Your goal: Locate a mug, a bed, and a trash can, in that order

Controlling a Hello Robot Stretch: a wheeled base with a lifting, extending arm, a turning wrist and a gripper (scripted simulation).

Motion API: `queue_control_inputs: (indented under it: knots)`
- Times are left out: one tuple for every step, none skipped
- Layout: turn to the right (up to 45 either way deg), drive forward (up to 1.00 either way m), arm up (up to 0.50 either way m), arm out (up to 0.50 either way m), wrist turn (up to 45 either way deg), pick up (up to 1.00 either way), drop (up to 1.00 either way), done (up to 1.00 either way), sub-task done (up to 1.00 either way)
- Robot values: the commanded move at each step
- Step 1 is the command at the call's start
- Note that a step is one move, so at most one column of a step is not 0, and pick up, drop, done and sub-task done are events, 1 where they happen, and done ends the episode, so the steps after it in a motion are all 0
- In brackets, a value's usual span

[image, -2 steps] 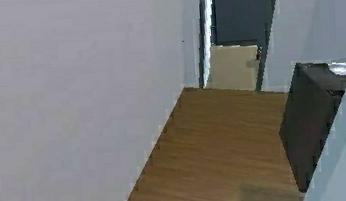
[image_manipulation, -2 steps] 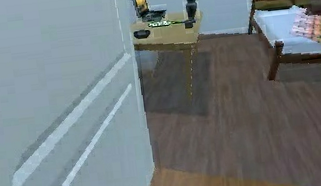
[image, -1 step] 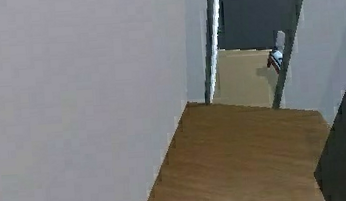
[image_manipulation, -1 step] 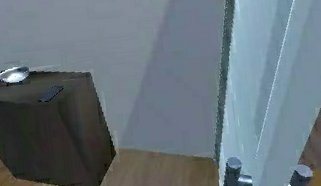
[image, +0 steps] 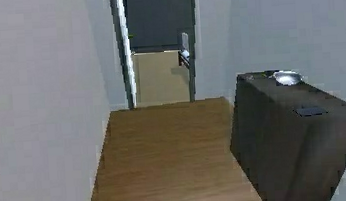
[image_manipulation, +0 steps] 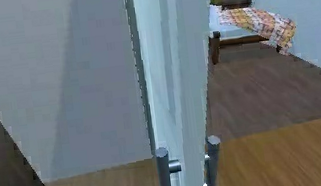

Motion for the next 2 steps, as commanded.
queue_control_inputs:
  knots:
    - [0.0,1.00,0.00,0.00,0.0,0.00,0.00,0.00,0.00]
    - [0.0,1.00,0.00,0.00,0.0,0.00,0.00,0.00,0.00]
